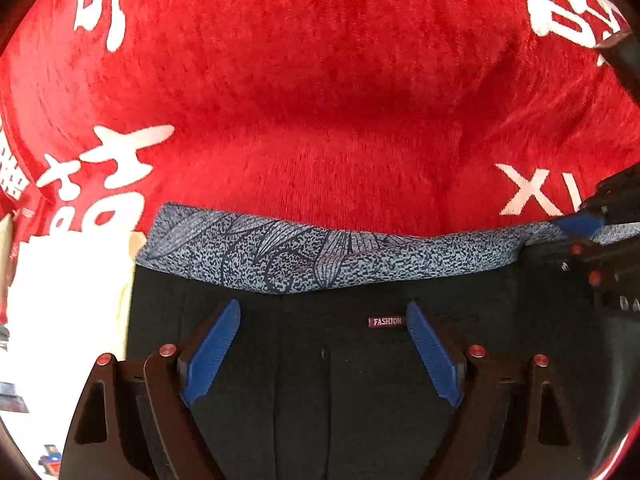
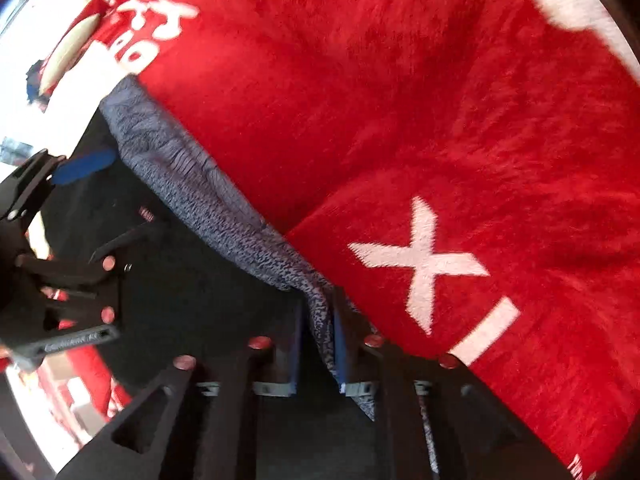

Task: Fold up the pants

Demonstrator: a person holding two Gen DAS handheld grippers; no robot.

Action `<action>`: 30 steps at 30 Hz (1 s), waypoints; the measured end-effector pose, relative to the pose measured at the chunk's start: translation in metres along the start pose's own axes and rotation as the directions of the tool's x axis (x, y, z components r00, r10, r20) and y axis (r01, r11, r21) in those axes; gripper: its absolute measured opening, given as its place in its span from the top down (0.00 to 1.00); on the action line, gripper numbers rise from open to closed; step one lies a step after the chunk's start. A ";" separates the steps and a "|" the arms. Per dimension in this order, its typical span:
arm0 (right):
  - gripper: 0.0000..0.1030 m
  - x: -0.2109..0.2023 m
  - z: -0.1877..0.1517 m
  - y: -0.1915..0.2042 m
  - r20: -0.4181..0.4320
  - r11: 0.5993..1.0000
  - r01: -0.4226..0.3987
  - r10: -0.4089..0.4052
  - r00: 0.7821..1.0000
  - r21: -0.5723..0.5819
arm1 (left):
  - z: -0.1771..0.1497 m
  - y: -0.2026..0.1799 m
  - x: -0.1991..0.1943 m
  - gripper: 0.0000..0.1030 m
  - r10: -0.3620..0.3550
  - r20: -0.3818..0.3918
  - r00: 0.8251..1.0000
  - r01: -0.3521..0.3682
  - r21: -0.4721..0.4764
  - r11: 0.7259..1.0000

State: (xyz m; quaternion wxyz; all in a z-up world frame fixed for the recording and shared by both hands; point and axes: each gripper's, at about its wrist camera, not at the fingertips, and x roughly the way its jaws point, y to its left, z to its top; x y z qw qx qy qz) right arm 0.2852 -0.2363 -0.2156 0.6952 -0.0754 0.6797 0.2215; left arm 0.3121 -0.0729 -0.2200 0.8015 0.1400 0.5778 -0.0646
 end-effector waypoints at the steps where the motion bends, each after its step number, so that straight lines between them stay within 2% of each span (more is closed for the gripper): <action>1: 0.63 -0.009 -0.005 0.000 0.021 1.000 0.009 -0.009 1.000 0.014 | 0.001 -0.001 -0.005 0.16 -0.003 0.005 1.000 0.003 0.000 1.000; 2: 0.56 -0.020 -0.012 -0.001 0.049 1.000 0.013 -0.014 0.999 0.028 | 0.002 -0.001 -0.010 0.16 -0.009 0.016 1.000 0.009 -0.001 1.000; 4: 0.56 -0.050 -0.034 -0.014 0.130 0.996 0.026 -0.038 0.991 0.090 | 0.006 -0.002 -0.015 0.16 -0.006 0.027 1.000 0.006 -0.004 1.000; 5: 0.56 -0.070 -0.054 -0.032 0.174 0.986 0.021 -0.050 0.984 0.164 | 0.010 -0.003 -0.013 0.16 0.011 0.022 1.000 -0.011 -0.008 1.000; 7: 0.56 -0.092 -0.089 -0.067 0.192 0.957 0.023 -0.081 0.978 0.290 | 0.014 -0.003 -0.004 0.16 0.042 -0.009 0.999 -0.043 -0.032 0.999; 8: 0.59 -0.102 -0.113 -0.092 0.184 0.923 0.049 -0.128 0.975 0.381 | 0.015 0.001 0.005 0.16 0.050 -0.033 0.998 -0.052 -0.062 0.997; 9: 0.66 -0.112 -0.135 -0.114 0.175 0.884 0.079 -0.177 0.968 0.460 | 0.014 0.004 0.011 0.16 0.047 -0.046 0.998 -0.051 -0.090 0.995; 10: 0.68 -0.121 -0.160 -0.135 0.159 0.843 0.112 -0.226 0.961 0.525 | 0.014 0.008 0.015 0.10 0.040 -0.047 0.998 -0.045 -0.117 0.992; 12: 0.68 -0.133 -0.199 -0.168 0.110 0.760 0.182 -0.316 0.942 0.624 | 0.015 0.010 0.020 0.09 0.052 -0.042 0.998 -0.057 -0.135 0.989; 13: 0.68 -0.142 -0.233 -0.195 0.055 0.679 0.237 -0.378 0.924 0.695 | 0.015 0.008 0.020 0.08 0.063 -0.039 0.997 -0.067 -0.125 0.990; 15: 0.68 -0.150 -0.269 -0.226 -0.032 0.575 0.314 -0.447 0.894 0.756 | 0.013 0.005 0.020 0.07 0.081 -0.028 0.996 -0.084 -0.102 0.991; 16: 0.68 -0.153 -0.299 -0.249 -0.091 0.502 0.354 -0.475 0.875 0.789 | 0.012 0.003 0.019 0.07 0.083 -0.025 0.996 -0.085 -0.102 0.991; 18: 0.68 -0.154 -0.331 -0.277 -0.134 0.432 0.358 -0.468 0.874 0.828 | 0.013 0.004 0.020 0.07 0.085 -0.029 0.996 -0.088 -0.109 0.990; 21: 0.71 -0.137 -0.379 -0.317 -0.190 0.326 0.335 -0.405 0.895 0.884 | 0.015 0.003 0.023 0.06 0.103 -0.038 0.994 -0.107 -0.106 0.989; 22: 0.72 -0.137 -0.398 -0.325 -0.142 0.307 0.279 -0.400 0.905 0.910 | 0.016 0.001 0.023 0.05 0.112 -0.040 0.993 -0.115 -0.104 0.988; 23: 0.73 -0.140 -0.407 -0.327 -0.098 0.306 0.234 -0.403 0.910 0.923 | 0.016 0.000 0.023 0.05 0.118 -0.043 0.992 -0.122 -0.102 0.987; 24: 0.73 -0.141 -0.408 -0.326 -0.092 0.319 0.235 -0.404 0.910 0.918 | 0.015 -0.003 0.021 0.04 0.123 -0.044 0.991 -0.127 -0.100 0.987; 25: 0.73 -0.140 -0.402 -0.320 -0.122 0.358 0.289 -0.423 0.898 0.888 | 0.016 -0.004 0.021 0.02 0.130 -0.046 0.990 -0.134 -0.098 0.986; 27: 0.72 -0.137 -0.395 -0.313 -0.162 0.398 0.363 -0.456 0.875 0.843 | 0.018 -0.005 0.020 0.02 0.146 -0.062 0.987 -0.152 -0.102 0.983; 30: 0.69 -0.138 -0.387 -0.302 -0.220 0.378 0.418 -0.467 0.857 0.826 | 0.021 -0.012 0.013 0.02 0.178 -0.094 0.980 -0.186 -0.090 0.978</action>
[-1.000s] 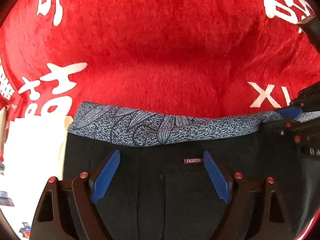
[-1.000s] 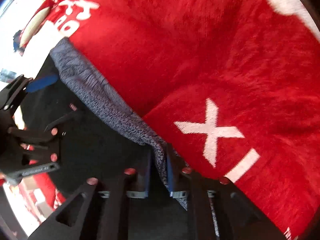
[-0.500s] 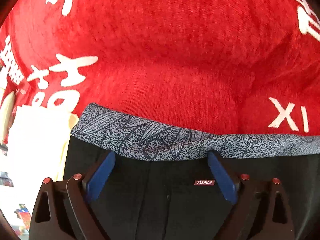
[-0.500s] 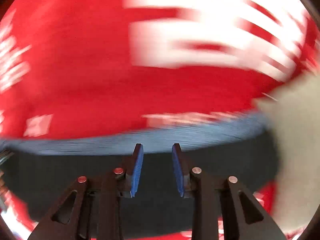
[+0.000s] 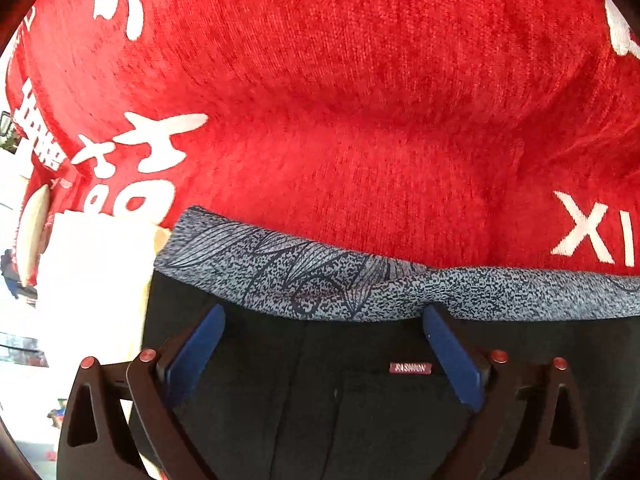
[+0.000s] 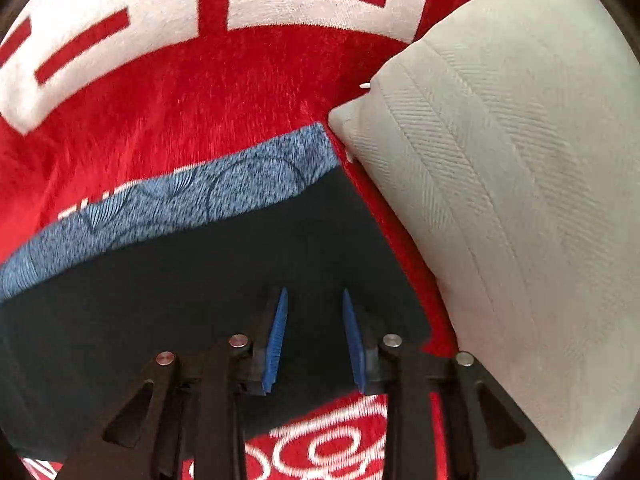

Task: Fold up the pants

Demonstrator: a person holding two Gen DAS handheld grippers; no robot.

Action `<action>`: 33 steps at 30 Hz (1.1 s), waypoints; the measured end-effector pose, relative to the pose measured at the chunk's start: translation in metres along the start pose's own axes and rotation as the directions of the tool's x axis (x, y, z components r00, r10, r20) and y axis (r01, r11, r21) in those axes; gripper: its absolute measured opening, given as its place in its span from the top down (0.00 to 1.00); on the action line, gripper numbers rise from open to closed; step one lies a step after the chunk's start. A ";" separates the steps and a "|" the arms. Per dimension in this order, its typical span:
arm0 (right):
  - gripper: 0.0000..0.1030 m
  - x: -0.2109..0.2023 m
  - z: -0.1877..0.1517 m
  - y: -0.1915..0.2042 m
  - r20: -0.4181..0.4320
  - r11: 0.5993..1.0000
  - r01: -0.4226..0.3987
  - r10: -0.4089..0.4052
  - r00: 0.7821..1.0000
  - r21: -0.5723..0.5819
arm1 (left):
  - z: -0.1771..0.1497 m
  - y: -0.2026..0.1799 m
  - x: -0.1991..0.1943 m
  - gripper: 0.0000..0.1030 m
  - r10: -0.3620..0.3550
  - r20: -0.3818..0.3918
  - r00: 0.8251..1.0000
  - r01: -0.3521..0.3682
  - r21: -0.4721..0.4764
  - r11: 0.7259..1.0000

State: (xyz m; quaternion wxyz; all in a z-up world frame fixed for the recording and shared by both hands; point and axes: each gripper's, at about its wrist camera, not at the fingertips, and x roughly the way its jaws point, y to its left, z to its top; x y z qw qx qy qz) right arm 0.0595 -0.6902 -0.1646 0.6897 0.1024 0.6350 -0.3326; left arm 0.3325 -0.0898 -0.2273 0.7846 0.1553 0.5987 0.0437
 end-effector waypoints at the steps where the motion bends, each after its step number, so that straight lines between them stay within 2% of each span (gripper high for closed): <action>1: 0.69 -0.008 -0.005 0.006 -0.014 1.000 -0.020 0.020 1.000 0.014 | -0.001 -0.003 -0.005 0.02 -0.001 -0.002 1.000 0.001 0.013 1.000; 3: 0.69 -0.025 -0.014 0.020 -0.002 0.992 -0.122 0.122 0.993 0.026 | -0.008 -0.010 -0.020 0.02 -0.021 0.014 1.000 0.020 0.051 0.998; 5: 0.69 -0.050 -0.029 0.043 0.015 0.968 -0.252 0.252 0.968 -0.005 | -0.018 -0.016 -0.033 0.02 -0.038 0.028 0.999 0.035 0.084 0.996; 6: 0.68 -0.061 -0.039 0.059 0.015 0.949 -0.315 0.315 0.949 -0.026 | -0.025 -0.020 -0.041 0.02 -0.054 0.030 0.998 0.051 0.096 0.994; 7: 0.67 -0.072 -0.050 0.075 0.004 0.918 -0.394 0.395 0.919 -0.041 | -0.031 -0.023 -0.046 0.02 -0.073 0.030 0.997 0.069 0.106 0.992; 9: 0.64 -0.085 -0.071 0.109 -0.065 0.831 -0.555 0.552 0.831 -0.043 | -0.044 -0.029 -0.058 0.02 -0.111 0.026 0.993 0.107 0.122 0.987; 10: 0.64 -0.088 -0.085 0.129 -0.119 0.760 -0.649 0.643 0.757 -0.023 | -0.050 -0.031 -0.062 0.02 -0.130 0.025 0.991 0.126 0.127 0.984; 12: 0.64 -0.092 -0.107 0.161 -0.192 0.653 -0.757 0.746 0.638 0.022 | -0.061 -0.035 -0.067 0.02 -0.152 0.020 0.988 0.148 0.134 0.980; 13: 0.64 -0.095 -0.121 0.183 -0.225 0.593 -0.804 0.790 0.570 0.044 | -0.066 -0.036 -0.069 0.02 -0.161 0.014 0.987 0.158 0.132 0.979; 16: 0.64 -0.093 -0.140 0.231 -0.267 0.531 -0.845 0.824 0.500 0.057 | -0.078 -0.037 -0.066 0.02 -0.187 -0.013 0.982 0.187 0.104 0.977; 18: 0.64 -0.087 -0.154 0.258 -0.284 0.514 -0.852 0.836 0.470 0.101 | -0.083 -0.035 -0.061 0.02 -0.196 -0.030 0.980 0.198 0.090 0.976; 20: 0.64 -0.080 -0.151 0.272 -0.288 0.511 -0.848 0.841 0.459 0.141 | -0.087 -0.033 -0.056 0.02 -0.195 -0.034 0.980 0.197 0.080 0.977; 21: 0.64 -0.076 -0.152 0.300 -0.286 0.513 -0.846 0.841 0.459 0.149 | -0.088 -0.031 -0.052 0.02 -0.198 -0.036 0.980 0.200 0.074 0.977; 23: 0.64 -0.074 -0.155 0.306 -0.270 0.517 -0.838 0.844 0.464 0.174 | -0.090 -0.028 -0.041 0.02 -0.208 -0.059 0.976 0.211 0.059 0.976; 25: 0.64 -0.068 -0.158 0.296 -0.233 0.499 -0.840 0.861 0.452 0.212 | -0.092 -0.028 -0.035 0.02 -0.210 -0.066 0.976 0.214 0.061 0.975; 28: 0.64 -0.056 -0.158 0.266 -0.190 0.482 -0.837 0.875 0.445 0.257 | -0.095 -0.035 -0.033 0.02 -0.191 -0.048 0.981 0.195 0.107 0.975; 31: 0.63 -0.045 -0.154 0.264 -0.161 0.457 -0.818 0.890 0.428 0.350 | -0.096 -0.039 -0.030 0.02 -0.183 -0.037 0.982 0.186 0.127 0.974; 32: 0.75 -0.043 -0.154 0.258 -0.164 0.459 -0.804 0.888 0.430 0.377 | -0.096 -0.039 -0.031 0.02 -0.182 -0.040 0.983 0.186 0.128 0.974; 33: 0.92 -0.045 -0.151 0.257 -0.153 0.474 -0.791 0.879 0.452 0.387 | -0.096 -0.038 -0.034 0.02 -0.190 -0.046 0.981 0.195 0.128 0.972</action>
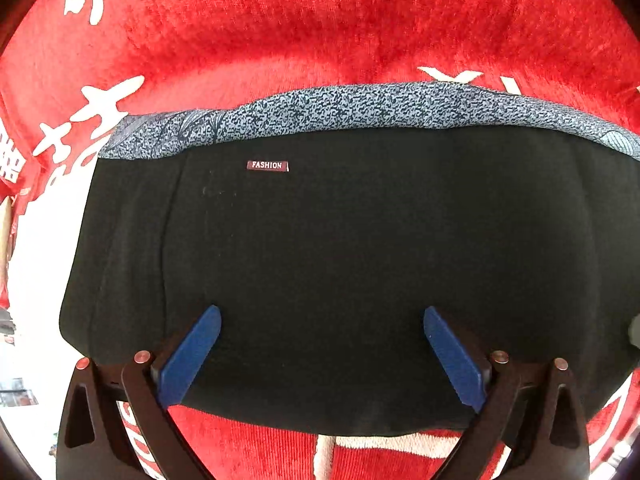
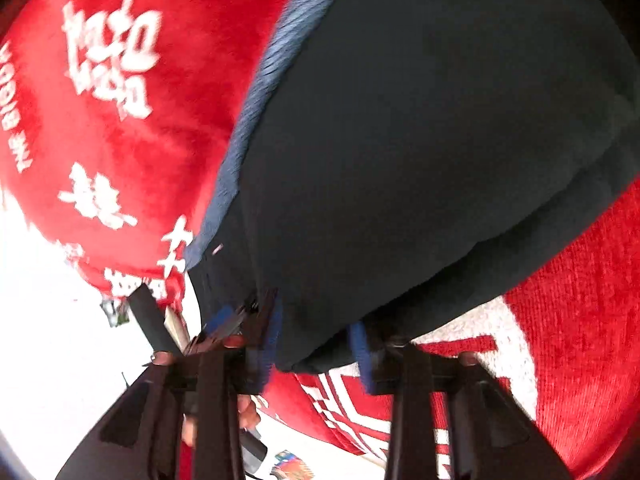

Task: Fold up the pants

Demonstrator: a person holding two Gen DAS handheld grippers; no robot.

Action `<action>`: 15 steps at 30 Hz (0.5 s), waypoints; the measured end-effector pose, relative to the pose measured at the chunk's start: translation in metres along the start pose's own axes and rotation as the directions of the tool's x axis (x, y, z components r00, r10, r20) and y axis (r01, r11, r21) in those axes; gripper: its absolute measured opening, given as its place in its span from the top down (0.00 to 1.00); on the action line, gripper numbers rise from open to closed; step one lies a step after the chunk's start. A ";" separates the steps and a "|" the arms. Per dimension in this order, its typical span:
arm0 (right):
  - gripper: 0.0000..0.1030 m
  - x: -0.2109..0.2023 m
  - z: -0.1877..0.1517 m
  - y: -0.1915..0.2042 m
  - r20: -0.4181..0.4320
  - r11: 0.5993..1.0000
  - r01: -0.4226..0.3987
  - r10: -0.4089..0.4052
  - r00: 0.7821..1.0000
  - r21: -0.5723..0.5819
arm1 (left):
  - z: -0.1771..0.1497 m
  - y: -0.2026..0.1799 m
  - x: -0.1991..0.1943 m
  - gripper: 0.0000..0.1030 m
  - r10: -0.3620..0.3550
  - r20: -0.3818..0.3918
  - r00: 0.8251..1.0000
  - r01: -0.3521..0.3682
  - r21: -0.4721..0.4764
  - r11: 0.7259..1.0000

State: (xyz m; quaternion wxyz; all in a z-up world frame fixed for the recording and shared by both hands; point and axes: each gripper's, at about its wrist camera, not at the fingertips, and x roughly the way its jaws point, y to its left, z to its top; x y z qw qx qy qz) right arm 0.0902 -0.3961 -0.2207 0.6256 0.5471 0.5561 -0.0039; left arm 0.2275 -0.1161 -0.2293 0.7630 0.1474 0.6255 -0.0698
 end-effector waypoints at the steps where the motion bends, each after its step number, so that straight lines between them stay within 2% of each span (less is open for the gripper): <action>1: 0.92 -0.005 0.000 0.001 0.012 1.000 0.001 -0.001 1.000 -0.009 | 0.001 0.001 -0.004 0.02 -0.015 -0.001 1.000 0.015 -0.001 1.000; 4: 0.92 -0.028 -0.012 0.015 0.041 0.995 0.034 -0.030 0.999 -0.092 | 0.000 0.001 -0.027 0.02 -0.056 0.035 0.998 0.056 -0.003 0.998; 7: 0.92 -0.032 -0.025 0.007 0.041 0.988 0.094 -0.090 0.995 -0.123 | -0.007 -0.015 -0.038 0.02 -0.086 0.043 0.995 0.084 0.041 0.996; 10: 0.92 -0.024 -0.029 -0.015 0.040 0.983 0.145 -0.141 0.989 -0.114 | -0.023 -0.037 -0.019 0.01 -0.052 -0.011 0.999 0.053 0.119 0.992; 12: 0.93 -0.020 -0.031 -0.018 0.059 0.979 0.150 -0.143 0.988 -0.137 | -0.034 -0.038 -0.020 0.01 -0.040 0.064 0.997 0.032 0.118 0.992; 15: 0.82 -0.028 -0.031 -0.013 0.028 0.976 0.148 -0.145 0.989 -0.161 | -0.030 -0.033 -0.021 0.01 -0.040 0.033 0.999 0.036 0.109 0.993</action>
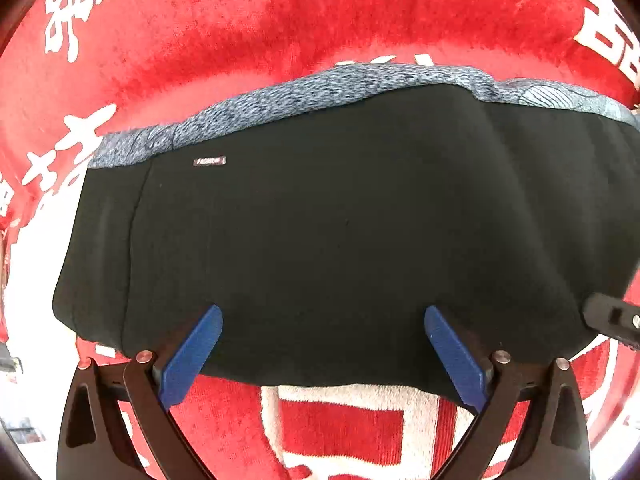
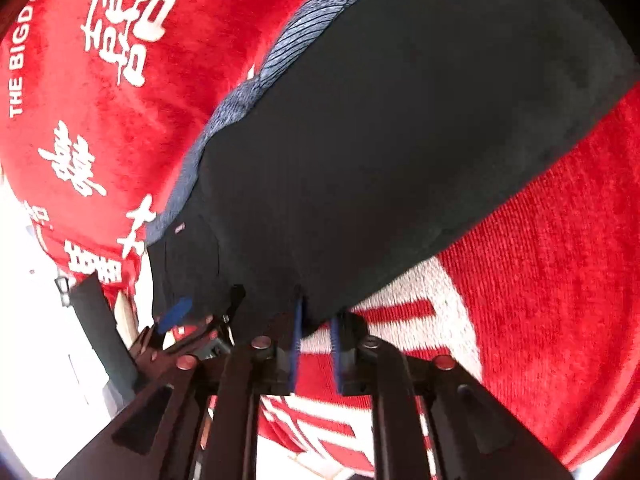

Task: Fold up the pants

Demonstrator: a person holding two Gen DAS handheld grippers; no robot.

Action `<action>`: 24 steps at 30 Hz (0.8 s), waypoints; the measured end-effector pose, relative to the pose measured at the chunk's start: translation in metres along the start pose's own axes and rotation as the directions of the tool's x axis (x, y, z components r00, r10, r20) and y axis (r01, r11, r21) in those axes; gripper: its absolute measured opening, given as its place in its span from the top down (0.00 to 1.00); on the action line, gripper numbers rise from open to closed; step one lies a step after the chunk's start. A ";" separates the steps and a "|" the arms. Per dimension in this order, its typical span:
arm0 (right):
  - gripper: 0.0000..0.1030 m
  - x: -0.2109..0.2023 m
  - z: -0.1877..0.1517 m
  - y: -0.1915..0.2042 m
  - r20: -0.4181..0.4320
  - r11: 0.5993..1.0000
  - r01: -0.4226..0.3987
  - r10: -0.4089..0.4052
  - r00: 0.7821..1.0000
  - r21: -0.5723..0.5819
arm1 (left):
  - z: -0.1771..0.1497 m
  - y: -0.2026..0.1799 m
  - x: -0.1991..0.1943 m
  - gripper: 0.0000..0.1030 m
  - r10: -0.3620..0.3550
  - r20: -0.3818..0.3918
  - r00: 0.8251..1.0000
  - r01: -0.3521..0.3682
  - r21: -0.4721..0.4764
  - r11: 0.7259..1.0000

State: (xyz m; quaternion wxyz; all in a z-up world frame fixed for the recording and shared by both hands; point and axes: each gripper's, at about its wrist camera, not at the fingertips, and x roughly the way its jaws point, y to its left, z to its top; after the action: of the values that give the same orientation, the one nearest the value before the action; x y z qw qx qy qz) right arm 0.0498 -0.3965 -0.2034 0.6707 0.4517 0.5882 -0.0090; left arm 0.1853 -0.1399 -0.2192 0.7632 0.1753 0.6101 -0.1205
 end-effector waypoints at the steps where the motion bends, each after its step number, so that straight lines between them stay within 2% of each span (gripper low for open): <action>1: 0.80 -0.005 0.000 0.001 -0.012 1.000 0.013 -0.013 1.000 -0.011 | 0.004 0.004 0.001 0.01 0.006 -0.016 1.000 -0.006 -0.005 1.000; 4: 0.79 -0.028 0.003 0.003 -0.002 0.997 0.051 -0.052 0.999 -0.064 | 0.020 0.009 -0.010 0.01 0.022 0.007 1.000 -0.022 -0.008 1.000; 7: 0.79 -0.065 0.014 0.002 0.080 0.982 0.139 -0.130 0.988 -0.124 | 0.044 0.004 -0.022 0.01 0.015 0.065 0.998 -0.014 -0.019 1.000; 10: 0.79 -0.094 0.036 -0.007 0.173 0.956 0.263 -0.239 0.955 -0.132 | 0.062 -0.017 -0.022 0.01 -0.005 0.077 0.997 0.007 -0.024 1.000; 14: 0.79 -0.102 0.072 -0.027 0.220 0.932 0.342 -0.311 0.925 -0.122 | 0.075 -0.044 -0.004 0.01 -0.003 0.051 0.999 0.005 -0.045 0.999; 15: 0.79 -0.098 0.081 -0.031 0.222 0.908 0.394 -0.359 0.907 -0.144 | 0.079 -0.048 0.004 0.01 0.007 0.025 1.000 -0.005 -0.052 0.999; 16: 0.79 -0.095 0.087 -0.037 0.223 0.877 0.461 -0.426 0.877 -0.135 | 0.082 -0.049 0.010 0.00 0.007 0.007 1.000 -0.006 -0.063 0.998; 17: 0.79 -0.097 0.094 -0.045 0.221 0.848 0.521 -0.493 0.842 -0.093 | 0.086 -0.046 0.010 0.00 0.002 0.004 1.000 -0.002 -0.088 0.996; 18: 0.79 -0.104 0.100 -0.055 0.221 0.848 0.529 -0.513 0.830 -0.019 | 0.089 -0.045 0.008 0.00 0.007 -0.003 1.000 -0.007 -0.096 0.995; 19: 0.79 -0.120 0.105 -0.067 0.247 0.887 0.453 -0.459 0.853 0.082 | 0.094 -0.044 0.005 0.00 0.027 -0.006 1.000 -0.027 -0.100 0.995; 21: 0.79 -0.135 0.112 -0.069 0.297 0.908 0.401 -0.418 0.859 0.119 | 0.104 -0.041 -0.004 0.00 0.057 0.030 0.998 -0.053 -0.118 0.992; 22: 0.79 -0.137 0.118 -0.064 0.318 0.924 0.372 -0.379 0.869 0.082 | 0.110 -0.040 -0.006 0.00 0.058 0.042 0.997 -0.052 -0.132 0.990; 24: 0.79 -0.126 0.133 -0.050 0.302 0.943 0.333 -0.315 0.900 -0.011 | 0.121 -0.044 -0.002 0.00 0.056 0.032 0.998 -0.051 -0.156 0.986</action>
State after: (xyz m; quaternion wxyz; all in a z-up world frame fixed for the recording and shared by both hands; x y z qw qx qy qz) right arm 0.0878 -0.5735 -0.1455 0.7539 0.3199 0.5482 -0.1695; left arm 0.2753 -0.2304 -0.1994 0.7885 0.1296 0.5988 -0.0552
